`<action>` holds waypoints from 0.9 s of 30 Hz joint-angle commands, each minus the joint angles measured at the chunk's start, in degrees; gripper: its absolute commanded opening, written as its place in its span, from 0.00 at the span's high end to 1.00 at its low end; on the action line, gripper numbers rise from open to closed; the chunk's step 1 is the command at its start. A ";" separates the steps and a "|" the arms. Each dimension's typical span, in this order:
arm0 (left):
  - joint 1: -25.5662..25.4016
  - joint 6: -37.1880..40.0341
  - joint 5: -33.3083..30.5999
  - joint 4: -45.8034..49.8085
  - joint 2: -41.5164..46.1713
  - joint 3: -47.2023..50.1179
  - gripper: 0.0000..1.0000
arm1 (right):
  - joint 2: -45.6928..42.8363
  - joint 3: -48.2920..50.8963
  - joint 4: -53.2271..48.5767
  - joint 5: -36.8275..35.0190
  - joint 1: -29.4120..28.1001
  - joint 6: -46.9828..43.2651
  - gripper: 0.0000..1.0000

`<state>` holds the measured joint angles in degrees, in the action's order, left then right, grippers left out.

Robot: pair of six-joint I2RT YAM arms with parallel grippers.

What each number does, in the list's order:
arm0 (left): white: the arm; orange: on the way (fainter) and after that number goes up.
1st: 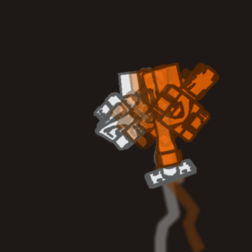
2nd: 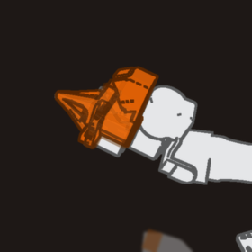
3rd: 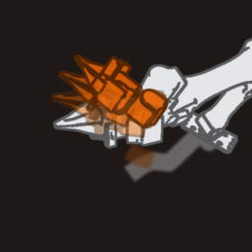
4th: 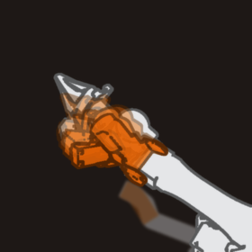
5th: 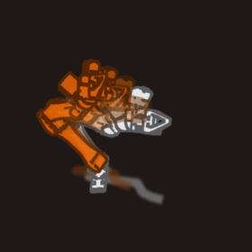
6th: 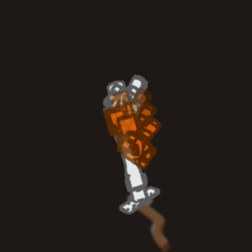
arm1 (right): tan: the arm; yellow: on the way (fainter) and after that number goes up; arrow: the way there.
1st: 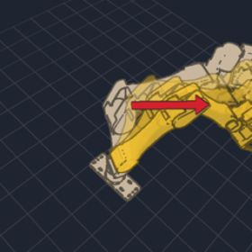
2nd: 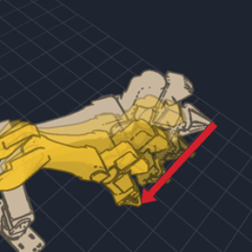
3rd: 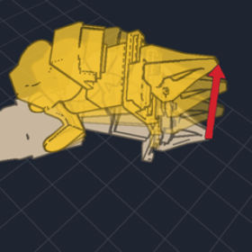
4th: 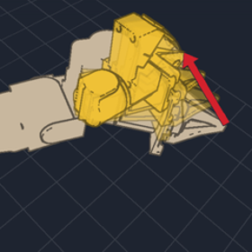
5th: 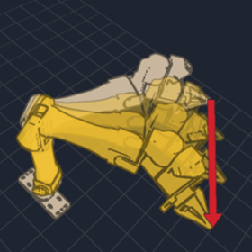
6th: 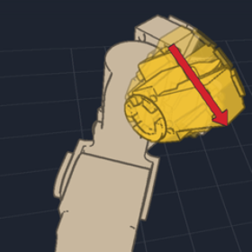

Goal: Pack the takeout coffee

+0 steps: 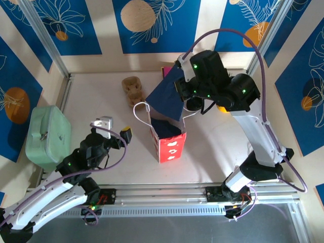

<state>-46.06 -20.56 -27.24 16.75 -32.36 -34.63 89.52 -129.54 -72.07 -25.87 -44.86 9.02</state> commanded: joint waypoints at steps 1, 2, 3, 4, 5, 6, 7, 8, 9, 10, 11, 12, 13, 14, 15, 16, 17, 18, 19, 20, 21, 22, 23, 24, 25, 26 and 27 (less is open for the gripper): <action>-0.43 0.28 -0.01 -1.48 0.19 -0.08 0.01 | -1.94 3.07 -1.58 -7.84 -2.34 -1.19 0.95; -0.44 0.21 0.02 -1.33 0.13 0.05 0.01 | -2.21 4.06 -1.49 -7.97 -2.91 -1.20 0.95; -0.43 0.17 -0.01 -1.35 0.25 0.07 0.01 | -2.33 4.81 -1.40 -7.96 -3.45 -1.26 0.95; -0.44 0.12 -0.08 -1.17 0.29 0.10 0.01 | -2.41 5.68 -1.40 -7.97 -4.12 -1.36 0.95; -0.43 0.16 -0.17 -0.99 0.36 0.09 0.01 | -2.33 6.35 -1.65 -8.25 -4.88 -1.45 0.96; -0.46 0.11 -0.27 -0.87 0.41 0.09 0.00 | -2.16 6.93 -1.95 -8.47 -5.48 -1.54 0.96; -0.43 0.08 -0.36 -0.69 0.49 0.10 0.01 | -2.04 7.59 -2.23 -8.66 -6.19 -1.77 0.97; -0.43 0.03 -0.48 -0.57 0.69 0.17 0.01 | -1.98 8.58 -2.32 -8.61 -6.72 -1.93 0.97; -0.44 0.00 -0.57 -0.50 0.80 0.27 0.01 | -1.97 9.60 -1.99 -8.36 -7.11 -1.96 0.97; -0.44 -0.08 -0.56 -0.66 0.88 0.34 0.00 | -1.98 11.00 -1.32 -8.01 -7.53 -2.07 0.97; -0.46 -0.10 -0.61 -0.68 0.94 0.52 0.01 | -1.90 12.45 -0.65 -7.34 -7.76 -2.07 0.97; -0.44 -0.18 -0.63 -0.72 0.98 0.65 0.00 | -1.73 13.52 -0.13 -6.36 -8.09 -2.07 0.98; -0.43 -0.32 -0.71 -0.78 0.93 0.73 0.01 | -1.27 14.29 0.15 -5.36 -8.42 -1.92 0.98; -0.47 -0.32 -0.71 -0.80 0.89 0.82 0.01 | -0.74 14.91 0.18 -4.45 -8.77 -1.60 0.98; -0.45 -0.36 -0.74 -0.79 0.81 0.79 0.01 | -0.28 15.15 0.10 -3.72 -8.92 -1.40 0.99; -0.43 -0.45 -0.71 -0.80 0.81 0.82 0.01 | 0.35 15.64 0.23 -2.99 -9.05 -0.93 0.99; -0.43 -0.44 -0.72 -0.74 0.81 0.79 0.01 | 0.97 16.09 0.27 -2.27 -9.07 -0.48 0.99; -0.45 -0.45 -0.73 -0.73 0.81 0.86 0.01 | 1.45 16.39 0.31 -1.23 -9.09 -0.02 0.99; -0.47 -0.44 -0.79 -0.60 0.81 0.92 0.01 | 1.90 16.86 0.52 -0.01 -8.96 0.33 1.00; -0.48 -0.45 -0.89 -0.56 0.85 0.88 0.01 | 2.20 17.35 1.00 0.98 -9.02 0.84 1.00; -0.47 -0.53 -1.03 -0.44 0.81 0.90 0.01 | 2.42 17.85 1.49 1.97 -8.97 1.29 1.00; -0.44 -0.60 -1.00 -0.29 0.89 0.87 0.01 | 2.51 18.68 2.26 3.27 -8.86 1.52 1.00; -0.43 -0.67 -0.82 -0.29 0.98 0.75 0.01 | 2.46 19.74 3.13 4.08 -8.72 1.77 1.00; -0.48 -0.71 -0.68 -0.27 1.04 0.71 0.01 | 2.42 20.47 3.94 4.52 -8.66 1.93 1.00; -0.43 -0.71 -0.49 -0.24 1.23 0.74 0.01 | 2.51 21.17 4.57 5.40 -8.31 2.27 1.00; -0.43 -0.80 -0.52 -0.30 1.33 0.71 0.01 | 2.51 21.82 5.19 6.59 -7.84 2.40 1.00; -0.48 -0.80 -0.45 -0.29 1.33 0.75 0.01 | 2.51 22.40 5.56 7.40 -7.37 2.68 1.00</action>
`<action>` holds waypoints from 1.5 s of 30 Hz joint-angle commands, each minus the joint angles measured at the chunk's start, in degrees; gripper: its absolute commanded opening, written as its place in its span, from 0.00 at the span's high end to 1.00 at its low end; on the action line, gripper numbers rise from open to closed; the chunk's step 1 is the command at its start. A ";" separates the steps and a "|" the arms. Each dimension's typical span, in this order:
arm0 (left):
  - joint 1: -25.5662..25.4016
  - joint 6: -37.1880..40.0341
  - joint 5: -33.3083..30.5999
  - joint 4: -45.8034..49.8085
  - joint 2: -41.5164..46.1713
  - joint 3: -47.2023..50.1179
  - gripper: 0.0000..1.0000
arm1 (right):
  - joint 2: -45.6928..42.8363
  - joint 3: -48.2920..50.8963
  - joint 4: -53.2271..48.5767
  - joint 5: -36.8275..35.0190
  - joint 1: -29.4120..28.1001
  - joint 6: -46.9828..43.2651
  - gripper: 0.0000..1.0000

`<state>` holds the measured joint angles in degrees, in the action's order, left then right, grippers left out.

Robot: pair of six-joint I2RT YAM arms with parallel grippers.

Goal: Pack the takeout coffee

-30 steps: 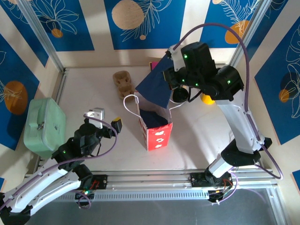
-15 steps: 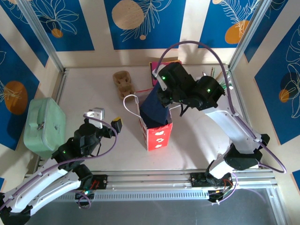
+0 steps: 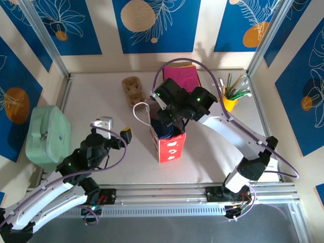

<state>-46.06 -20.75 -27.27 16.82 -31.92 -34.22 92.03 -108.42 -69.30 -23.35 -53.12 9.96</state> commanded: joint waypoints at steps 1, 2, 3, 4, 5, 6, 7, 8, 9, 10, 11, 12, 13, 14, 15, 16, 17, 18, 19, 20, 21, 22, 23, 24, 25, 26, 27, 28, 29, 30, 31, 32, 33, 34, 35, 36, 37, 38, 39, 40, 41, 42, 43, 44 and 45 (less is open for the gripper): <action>-0.46 -0.52 -0.46 -0.32 0.98 0.32 0.01 | 0.04 1.88 3.17 5.51 1.44 2.14 1.00; -0.45 -0.52 -0.48 -0.17 0.98 0.29 0.01 | -0.07 2.64 3.58 6.20 2.08 2.61 1.00; -0.43 -0.52 -0.52 -0.15 0.94 0.29 0.01 | -0.09 3.34 3.96 6.75 2.73 3.00 1.00; -0.43 -0.56 -0.58 -0.09 0.98 0.29 0.00 | -0.10 4.07 4.20 7.46 3.32 3.37 1.00; -0.43 -0.58 -0.54 0.01 0.98 0.29 0.01 | -0.06 4.87 4.49 8.12 3.99 3.85 1.00; -0.46 -0.60 -0.52 -0.01 0.97 0.42 0.01 | -0.09 5.51 4.75 8.89 4.63 4.30 1.00; -0.52 -0.69 -0.52 -0.09 1.02 0.50 0.00 | 0.06 6.15 4.94 9.70 5.26 4.71 1.00; -0.48 -0.69 -0.58 -0.15 0.98 0.54 0.01 | 0.17 6.69 4.96 10.65 5.87 5.10 1.00; -0.43 -0.69 -0.57 -0.13 0.98 0.57 0.01 | 0.41 7.07 5.01 11.46 6.40 5.46 1.00; -0.43 -0.74 -0.54 -0.13 0.92 0.60 0.01 | 0.72 7.55 5.05 12.07 6.92 5.68 1.00; -0.43 -0.69 -0.62 -0.12 0.90 0.62 0.01 | 1.10 7.94 4.96 12.38 7.29 5.94 1.00; -0.49 -0.63 -0.67 -0.14 0.87 0.60 0.01 | 1.41 8.17 4.88 12.41 7.47 5.96 1.00; -0.43 -0.60 -0.68 -0.15 0.82 0.51 0.01 | 1.96 8.26 4.71 12.04 7.51 6.00 1.00; -0.43 -0.53 -0.68 -0.26 0.75 0.51 0.01 | 2.51 8.25 4.54 10.97 7.30 6.16 1.00; -0.47 -0.52 -0.69 -0.33 0.67 0.47 0.01 | 2.94 8.10 4.31 10.28 7.09 6.15 1.00; -0.44 -0.52 -0.71 -0.37 0.56 0.47 0.01 | 3.46 8.14 4.26 10.09 6.84 5.81 1.00; -0.45 -0.43 -0.77 -0.51 0.42 0.47 0.01 | 3.98 8.12 4.05 9.84 6.58 5.66 1.00; -0.43 -0.45 -0.64 -0.57 0.37 0.47 0.01 | 4.41 7.95 3.77 9.37 6.38 5.77 1.00; -0.43 -0.46 -0.61 -0.73 0.18 0.39 0.01 | 4.69 7.91 3.48 9.00 6.13 5.85 1.00; -0.43 -0.44 -0.64 -0.79 0.11 0.31 0.01 | 4.82 8.09 3.38 8.79 6.02 6.05 1.00; -0.44 -0.43 -0.54 -0.78 -0.05 0.29 0.01 | 4.87 8.18 3.25 8.62 5.85 6.31 1.00; -0.43 -0.32 -0.51 -0.90 -0.15 0.30 0.01 | 4.91 8.22 2.98 8.59 5.75 6.49 1.00; -0.44 -0.34 -0.65 -0.84 -0.24 0.31 0.01 | 4.91 8.14 2.63 8.46 5.54 6.74 1.00; -0.45 -0.34 -0.68 -0.90 -0.35 0.31 0.01 | 4.85 7.94 2.43 8.15 5.41 7.08 0.99; -0.43 -0.34 -0.71 -1.00 -0.43 0.30 0.00 | 4.84 7.89 2.33 7.86 5.17 7.36 0.98; -0.43 -0.35 -0.66 -1.23 -0.54 0.30 0.01 | 4.81 7.83 2.31 7.89 5.06 7.44 0.97; -0.50 -0.39 -0.68 -1.28 -0.63 0.29 0.01 | 4.80 7.72 2.16 7.93 5.05 7.39 0.95; -0.49 -0.34 -0.61 -1.39 -0.68 0.29 0.01 | 4.74 7.46 1.84 7.69 4.82 7.50 0.93; -0.44 -0.26 -0.51 -1.44 -0.86 0.21 0.01 | 4.74 7.12 1.43 7.39 4.74 7.65 0.89; -0.43 -0.19 -0.60 -1.48 -0.95 0.12 0.00 | 4.73 6.72 1.11 7.36 4.73 7.68 0.86; -0.44 -0.05 -0.62 -1.55 -0.95 -0.02 0.01 | 4.65 6.12 0.63 7.40 4.70 7.78 0.82; -0.47 0.09 -0.61 -1.59 -1.05 -0.14 0.01 | 4.60 5.41 0.30 7.36 4.71 7.71 0.77; -0.43 0.27 -0.67 -1.59 -1.12 -0.28 0.01 | 4.50 4.81 -0.03 7.21 4.63 7.63 0.73; -0.46 0.44 -0.69 -1.53 -1.22 -0.40 0.01 | 4.30 4.10 -0.36 6.94 4.50 7.54 0.69; -0.47 0.62 -0.83 -1.53 -1.30 -0.57 0.01 | 3.96 3.47 -0.49 6.71 4.43 7.38 0.64; -0.43 0.68 -0.88 -1.59 -1.30 -0.65 0.01 | 3.66 3.08 -0.51 6.55 4.26 7.23 0.62; -0.44 0.72 -0.96 -1.54 -1.38 -0.72 0.01 | 3.23 2.63 -0.42 6.47 4.17 7.10 0.60; -0.51 0.81 -1.00 -1.53 -1.39 -0.85 0.01 | 2.64 2.28 -0.27 6.32 4.18 7.01 0.57; -0.46 0.85 -1.09 -1.53 -1.39 -0.85 0.01 | 2.34 1.94 -0.06 6.21 4.22 7.01 0.55; -0.44 0.89 -1.06 -1.51 -1.30 -0.91 0.01 | 1.90 1.66 0.10 6.11 4.25 6.98 0.53; -0.43 0.94 -1.12 -1.56 -1.30 -0.92 0.00 | 1.52 1.31 0.22 6.07 4.31 6.91 0.52; -0.43 0.98 -1.14 -1.46 -1.34 -0.89 0.01 | 1.20 1.00 0.30 6.06 4.28 6.77 0.52; -0.46 1.07 -1.10 -1.37 -1.30 -1.02 0.01 | 0.81 0.72 0.30 6.10 4.27 6.66 0.51; -0.43 1.14 -1.08 -1.20 -1.38 -1.11 0.01 | 0.58 0.31 0.30 6.21 4.26 6.62 0.50; -0.46 1.20 -1.06 -1.13 -1.39 -1.19 0.01 | 0.36 0.00 0.30 6.31 4.29 6.54 0.50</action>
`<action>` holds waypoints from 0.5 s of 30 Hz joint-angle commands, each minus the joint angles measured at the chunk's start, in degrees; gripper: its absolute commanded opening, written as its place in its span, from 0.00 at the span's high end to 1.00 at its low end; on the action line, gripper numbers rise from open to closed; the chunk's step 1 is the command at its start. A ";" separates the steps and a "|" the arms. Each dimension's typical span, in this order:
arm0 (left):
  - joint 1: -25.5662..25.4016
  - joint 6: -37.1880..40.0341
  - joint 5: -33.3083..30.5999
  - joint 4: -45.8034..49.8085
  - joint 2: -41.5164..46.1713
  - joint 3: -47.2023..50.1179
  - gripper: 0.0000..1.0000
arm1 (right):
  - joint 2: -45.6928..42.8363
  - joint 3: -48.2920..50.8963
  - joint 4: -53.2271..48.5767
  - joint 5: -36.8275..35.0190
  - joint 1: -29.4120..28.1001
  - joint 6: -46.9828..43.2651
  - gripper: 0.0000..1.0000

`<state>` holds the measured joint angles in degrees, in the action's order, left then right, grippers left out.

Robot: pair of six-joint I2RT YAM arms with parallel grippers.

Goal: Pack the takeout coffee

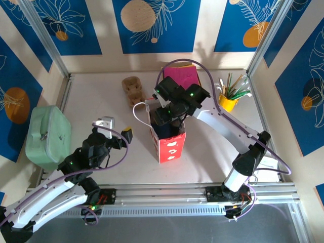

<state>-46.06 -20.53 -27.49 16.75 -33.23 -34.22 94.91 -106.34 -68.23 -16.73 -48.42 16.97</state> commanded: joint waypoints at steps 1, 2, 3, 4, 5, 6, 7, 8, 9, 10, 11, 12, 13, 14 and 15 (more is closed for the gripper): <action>-0.44 1.07 -0.90 -0.91 -0.08 -1.25 0.01 | -2.71 -2.66 -0.76 -0.36 -0.42 -0.41 0.50; -0.43 1.17 -0.99 -0.78 -0.07 -1.34 0.01 | -3.10 -2.97 -0.53 -0.25 -0.43 -0.48 0.49; -0.45 1.20 -1.13 -0.84 -0.01 -1.36 0.01 | -3.36 -2.99 -0.21 -0.32 -0.40 -0.45 0.49; -0.47 1.35 -1.19 -0.77 0.01 -1.33 0.00 | -3.71 -2.86 0.23 -0.23 -0.44 -0.54 0.49; -0.43 1.30 -1.21 -0.85 -0.07 -1.33 0.01 | -3.93 -2.65 0.73 -0.02 -0.38 -0.55 0.50; -0.48 1.33 -1.16 -0.98 -0.08 -1.35 0.01 | -3.99 -2.39 1.13 0.24 -0.36 -0.46 0.52; -0.43 1.30 -1.11 -0.94 -0.08 -1.38 0.01 | -4.11 -2.08 1.46 0.84 -0.35 -0.24 0.56; -0.43 1.29 -0.99 -0.91 -0.08 -1.37 0.01 | -4.04 -1.66 1.96 1.78 -0.30 -0.16 0.60; -0.43 1.22 -1.10 -0.78 -0.09 -1.37 0.01 | -4.03 -0.98 2.48 2.51 -0.27 -0.19 0.62; -0.48 1.13 -1.15 -0.69 0.01 -1.28 0.01 | -3.90 -0.18 3.06 3.05 -0.26 -0.18 0.63; -0.43 1.03 -1.17 -0.66 0.01 -1.09 0.01 | -3.57 0.63 3.35 3.17 -0.26 -0.02 0.63; -0.46 0.96 -1.19 -0.66 0.11 -1.03 0.01 | -3.20 1.28 3.50 3.27 -0.11 0.06 0.64; -0.43 0.74 -1.14 -0.60 0.25 -0.87 0.01 | -2.65 2.05 3.62 3.26 0.03 0.15 0.64; -0.45 0.60 -1.09 -0.60 0.36 -0.61 0.01 | -2.09 2.72 3.58 3.04 0.26 0.37 0.65; -0.43 0.48 -1.07 -0.66 0.43 -0.52 0.01 | -1.50 3.17 3.42 2.88 0.58 0.59 0.66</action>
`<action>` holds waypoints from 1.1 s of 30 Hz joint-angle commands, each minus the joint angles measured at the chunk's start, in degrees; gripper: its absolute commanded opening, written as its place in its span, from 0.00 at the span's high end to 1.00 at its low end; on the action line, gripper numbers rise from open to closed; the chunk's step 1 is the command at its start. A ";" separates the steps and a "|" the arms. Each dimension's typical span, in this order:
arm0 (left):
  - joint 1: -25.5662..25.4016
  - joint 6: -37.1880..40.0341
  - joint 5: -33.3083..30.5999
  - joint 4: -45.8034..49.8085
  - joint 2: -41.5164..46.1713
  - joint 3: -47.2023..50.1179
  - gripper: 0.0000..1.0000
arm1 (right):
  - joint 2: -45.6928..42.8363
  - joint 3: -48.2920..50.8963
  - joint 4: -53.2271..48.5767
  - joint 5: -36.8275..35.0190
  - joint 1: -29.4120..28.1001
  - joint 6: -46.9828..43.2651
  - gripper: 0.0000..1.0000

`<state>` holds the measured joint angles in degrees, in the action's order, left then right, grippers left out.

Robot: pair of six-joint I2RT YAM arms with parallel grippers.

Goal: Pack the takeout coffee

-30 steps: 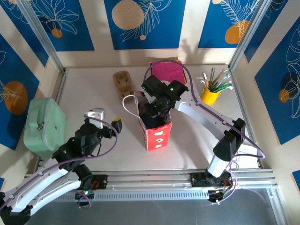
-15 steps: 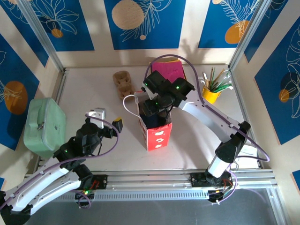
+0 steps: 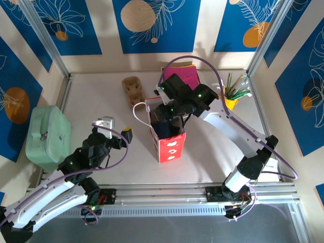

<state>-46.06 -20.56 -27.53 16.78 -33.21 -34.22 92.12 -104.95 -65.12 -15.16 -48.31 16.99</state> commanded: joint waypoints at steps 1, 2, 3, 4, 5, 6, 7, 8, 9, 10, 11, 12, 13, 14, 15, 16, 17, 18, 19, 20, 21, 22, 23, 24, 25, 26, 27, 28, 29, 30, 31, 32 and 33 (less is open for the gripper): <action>-0.45 0.38 -0.99 -0.69 0.43 -0.46 0.01 | 1.93 2.16 -0.06 1.27 0.74 1.03 0.67; -0.44 0.28 -0.99 -0.65 0.51 -0.35 0.01 | 2.48 2.65 -0.33 1.43 1.02 1.40 0.70; -0.47 0.25 -0.96 -0.59 0.49 -0.29 0.01 | 2.83 3.10 -0.49 1.54 1.17 1.75 0.72; -0.44 0.21 -0.95 -0.47 0.64 -0.31 0.01 | 3.10 3.69 -0.69 1.75 1.27 2.02 0.73; -0.43 0.17 -1.07 -0.39 0.58 -0.24 0.01 | 3.33 4.21 -0.95 1.88 1.31 2.31 0.73; -0.47 0.16 -1.09 -0.35 0.69 -0.24 0.01 | 3.41 4.68 -1.09 2.11 1.26 2.47 0.74; -0.48 0.17 -1.12 -0.29 0.76 -0.17 0.00 | 3.42 5.24 -1.27 2.60 1.21 2.75 0.74; -0.43 0.17 -1.19 -0.28 0.77 -0.23 0.00 | 3.32 5.82 -1.52 3.08 1.13 2.94 0.75; -0.44 0.17 -1.19 -0.30 0.87 -0.14 0.01 | 3.34 6.11 -1.86 3.44 1.13 3.09 0.76; -0.43 0.17 -1.21 -0.26 0.84 -0.15 0.01 | 3.30 6.47 -2.25 3.59 1.05 3.45 0.77; -0.47 0.17 -1.25 -0.25 0.86 -0.14 0.01 | 3.33 6.79 -2.61 3.64 0.98 3.63 0.77; -0.45 0.15 -1.21 -0.24 0.83 -0.14 0.01 | 3.41 6.99 -2.85 3.73 0.96 3.84 0.77; -0.44 0.06 -1.22 -0.35 0.87 -0.04 0.01 | 3.46 7.01 -3.12 3.73 0.86 4.01 0.77; -0.43 0.08 -1.17 -0.42 0.87 0.01 0.00 | 3.59 6.96 -3.46 3.65 0.80 4.18 0.77; -0.43 0.01 -1.06 -0.56 0.86 0.04 0.01 | 3.55 6.62 -3.72 3.64 0.74 4.16 0.77; -0.46 -0.01 -1.06 -0.72 0.76 0.15 0.01 | 3.47 6.10 -3.95 3.50 0.61 4.16 0.77; -0.50 -0.01 -0.95 -0.71 0.70 0.08 0.01 | 3.35 5.22 -4.24 3.34 0.53 4.13 0.77; -0.43 -0.08 -0.92 -0.71 0.65 0.03 0.01 | 3.20 4.36 -4.47 3.27 0.45 4.03 0.77; -0.43 -0.12 -0.86 -0.72 0.60 0.07 0.01 | 2.97 3.31 -4.70 3.05 0.28 3.82 0.76; -0.43 -0.03 -0.90 -0.67 0.54 0.00 0.00 | 2.63 2.12 -4.90 2.72 0.11 3.53 0.76; -0.43 -0.04 -0.90 -0.64 0.60 -0.05 0.01 | 2.42 1.14 -5.01 2.37 -0.01 3.34 0.75; -0.44 -0.05 -0.95 -0.63 0.60 -0.05 0.01 | 2.05 0.04 -5.10 2.08 -0.11 2.95 0.73; -0.45 -0.01 -1.04 -0.64 0.60 -0.06 0.00 | 1.65 -0.94 -5.10 1.91 -0.11 2.62 0.71; -0.45 0.07 -1.26 -0.56 0.60 -0.06 0.01 | 1.12 -1.63 -4.87 1.61 -0.10 2.34 0.70; -0.43 0.25 -1.51 -0.58 0.60 -0.11 0.01 | 0.46 -2.19 -4.53 1.12 -0.09 2.12 0.68; -0.48 0.45 -1.78 -0.51 0.54 -0.16 0.01 | -0.33 -2.41 -4.01 0.56 -0.06 1.92 0.66; -0.49 0.43 -2.15 -0.31 0.39 -0.50 0.01 | -1.08 -2.47 -3.45 0.09 -0.11 1.75 0.65; -0.46 0.48 -2.52 0.26 0.19 -0.95 0.01 | -1.95 -2.37 -2.82 -0.49 0.03 1.56 0.63; -0.43 0.67 -2.83 0.87 -0.27 -1.66 0.01 | -2.94 -2.20 -2.19 -1.16 0.14 1.44 0.61; -0.45 0.97 -3.03 1.28 -0.61 -2.24 0.01 | -3.83 -1.95 -1.59 -1.79 0.35 1.38 0.60; -0.46 1.36 -3.51 1.87 -1.08 -2.94 0.00 | -4.85 -1.47 -0.89 -2.45 0.49 1.30 0.59; -0.43 1.85 -4.08 2.35 -1.70 -3.79 0.01 | -6.01 -0.87 -0.19 -3.20 0.75 1.29 0.58; -0.45 2.20 -4.71 2.78 -2.12 -4.34 0.01 | -6.97 -0.28 0.42 -3.87 1.10 1.29 0.58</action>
<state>-46.06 -20.14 -29.65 18.44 -34.61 -35.33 88.84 -105.71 -66.65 -16.34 -47.86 18.85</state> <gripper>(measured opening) 0.994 0.421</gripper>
